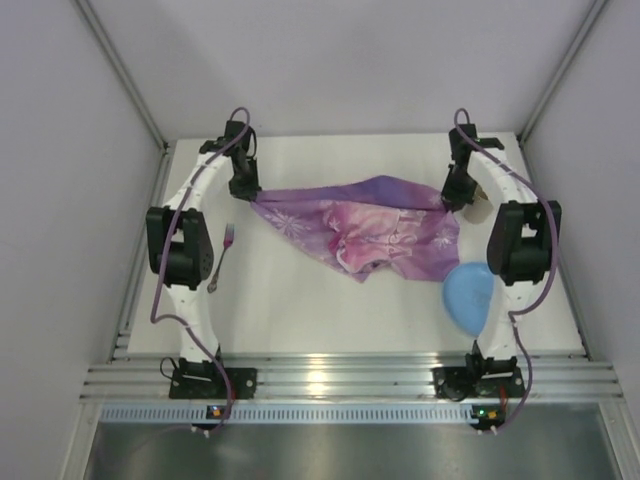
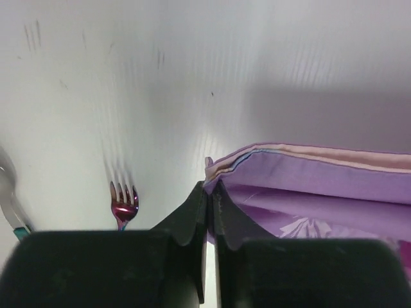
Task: Set the dinner table for one person
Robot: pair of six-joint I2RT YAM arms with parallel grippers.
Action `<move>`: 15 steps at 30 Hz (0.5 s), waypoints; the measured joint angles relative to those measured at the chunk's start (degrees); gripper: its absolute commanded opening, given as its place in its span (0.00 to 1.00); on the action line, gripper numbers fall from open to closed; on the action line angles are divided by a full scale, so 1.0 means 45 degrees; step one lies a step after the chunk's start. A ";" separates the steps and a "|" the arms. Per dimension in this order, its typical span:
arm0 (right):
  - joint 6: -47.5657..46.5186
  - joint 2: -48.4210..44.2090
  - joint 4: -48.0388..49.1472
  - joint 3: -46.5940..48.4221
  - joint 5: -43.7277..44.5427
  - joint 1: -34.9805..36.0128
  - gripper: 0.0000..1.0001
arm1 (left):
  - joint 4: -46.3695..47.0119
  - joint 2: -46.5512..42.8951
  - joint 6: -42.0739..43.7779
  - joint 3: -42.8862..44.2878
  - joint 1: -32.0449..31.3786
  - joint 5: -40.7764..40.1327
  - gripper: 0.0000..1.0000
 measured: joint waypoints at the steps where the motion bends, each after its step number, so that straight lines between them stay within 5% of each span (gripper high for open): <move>1: -0.0083 0.0092 -0.0039 -0.0165 -0.0151 0.0068 0.24 | -0.0083 0.0175 0.0117 0.0350 -0.0024 -0.0049 0.71; 2: -0.0160 0.0209 -0.0083 -0.0291 -0.0277 0.0121 0.43 | -0.0151 0.0408 0.0223 0.0763 -0.0044 -0.0107 0.99; 3: -0.0243 0.0359 -0.0117 -0.0364 -0.0369 0.0185 0.69 | -0.0180 0.0612 0.0199 0.1073 -0.0039 -0.0136 0.99; 5: -0.0583 0.0665 -0.0126 -0.0403 -0.0797 0.0374 0.88 | -0.0219 0.0962 0.0097 0.1540 -0.0010 -0.0146 0.99; 7: -0.0792 0.0826 -0.0141 -0.0393 -0.1015 0.0500 0.95 | -0.0287 0.1078 -0.0005 0.1715 -0.0015 -0.0141 0.99; 15: -0.1005 0.0981 -0.0665 0.1564 -0.1253 0.0865 0.98 | -0.0471 0.0563 -0.1282 0.1622 -0.0738 0.0457 0.99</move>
